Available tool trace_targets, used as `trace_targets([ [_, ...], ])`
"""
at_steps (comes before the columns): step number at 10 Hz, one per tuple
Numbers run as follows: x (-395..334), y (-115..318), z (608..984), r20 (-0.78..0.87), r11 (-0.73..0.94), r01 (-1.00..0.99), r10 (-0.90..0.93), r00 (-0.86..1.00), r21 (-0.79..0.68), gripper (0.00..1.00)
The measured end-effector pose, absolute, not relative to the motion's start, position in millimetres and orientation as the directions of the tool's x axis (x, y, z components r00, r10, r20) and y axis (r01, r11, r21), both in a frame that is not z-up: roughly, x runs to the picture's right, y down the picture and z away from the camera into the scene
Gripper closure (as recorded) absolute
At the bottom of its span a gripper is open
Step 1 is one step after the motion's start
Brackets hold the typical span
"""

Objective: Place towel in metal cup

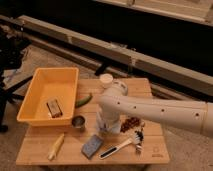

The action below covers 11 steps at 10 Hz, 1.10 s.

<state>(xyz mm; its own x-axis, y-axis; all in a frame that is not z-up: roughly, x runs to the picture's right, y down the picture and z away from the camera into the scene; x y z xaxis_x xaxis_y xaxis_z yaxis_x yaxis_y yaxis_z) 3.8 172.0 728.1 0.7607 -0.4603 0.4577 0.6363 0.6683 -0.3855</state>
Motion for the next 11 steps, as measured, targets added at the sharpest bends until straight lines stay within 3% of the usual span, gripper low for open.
trace_targets([
  [6, -12.0, 152.2, 659.6, 0.558, 0.673, 0.684, -0.466, 0.686, -0.279, 0.82],
  [11, -13.8, 152.0, 657.4, 0.562, 0.670, 0.689, -0.468, 0.682, -0.277, 0.82],
])
